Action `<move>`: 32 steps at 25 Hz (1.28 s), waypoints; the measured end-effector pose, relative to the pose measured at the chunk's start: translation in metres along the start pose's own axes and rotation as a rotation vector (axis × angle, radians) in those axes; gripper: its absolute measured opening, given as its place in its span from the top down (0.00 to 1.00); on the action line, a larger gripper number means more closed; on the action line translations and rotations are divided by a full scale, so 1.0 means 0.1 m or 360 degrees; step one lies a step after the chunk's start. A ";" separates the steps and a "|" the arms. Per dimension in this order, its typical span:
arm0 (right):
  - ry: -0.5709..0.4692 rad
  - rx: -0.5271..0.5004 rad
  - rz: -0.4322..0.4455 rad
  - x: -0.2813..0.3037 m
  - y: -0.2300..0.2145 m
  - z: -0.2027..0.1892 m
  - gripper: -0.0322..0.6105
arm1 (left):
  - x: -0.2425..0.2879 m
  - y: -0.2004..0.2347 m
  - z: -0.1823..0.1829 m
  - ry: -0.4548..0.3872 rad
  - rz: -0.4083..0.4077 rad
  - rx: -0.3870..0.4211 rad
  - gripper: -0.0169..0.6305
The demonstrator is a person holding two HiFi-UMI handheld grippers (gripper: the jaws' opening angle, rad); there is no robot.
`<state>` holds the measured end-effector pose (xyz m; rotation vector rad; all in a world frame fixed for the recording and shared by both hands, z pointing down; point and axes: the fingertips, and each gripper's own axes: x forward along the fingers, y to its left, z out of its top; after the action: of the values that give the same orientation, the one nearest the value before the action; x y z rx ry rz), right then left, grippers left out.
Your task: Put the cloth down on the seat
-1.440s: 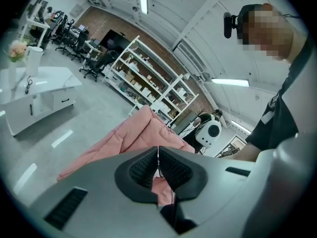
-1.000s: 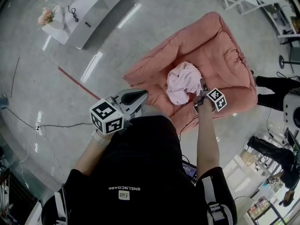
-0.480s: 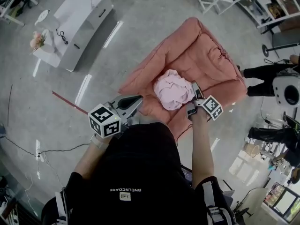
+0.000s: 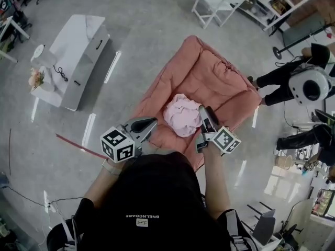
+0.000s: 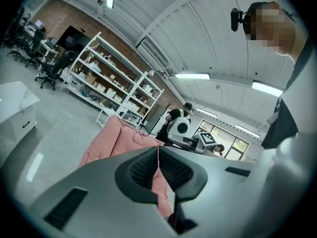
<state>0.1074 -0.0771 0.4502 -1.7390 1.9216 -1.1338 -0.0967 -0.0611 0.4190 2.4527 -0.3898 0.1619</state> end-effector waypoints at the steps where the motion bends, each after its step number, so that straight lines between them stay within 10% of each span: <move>1: -0.0009 -0.0019 0.0021 -0.05 0.08 0.02 0.45 | 0.03 -0.04 0.03 0.0006 -0.0012 0.0014 0.94; 17: -0.0119 -0.0561 0.0292 -0.42 1.24 -0.13 0.47 | 0.22 -0.30 0.42 0.0095 -0.0174 0.0207 0.94; 25: -0.0180 -0.0655 0.0318 -0.56 1.35 -0.09 0.78 | 0.30 -0.44 0.48 0.0099 -0.0215 0.0249 0.94; 32: -0.0171 -0.0737 0.0354 -0.55 1.40 -0.19 0.84 | 0.35 -0.45 0.46 0.0106 -0.0228 0.0256 0.94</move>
<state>0.0093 -0.0262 0.3460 -1.6925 2.3691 -0.5332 -0.0485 -0.0641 0.3641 2.6145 -0.1771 0.2212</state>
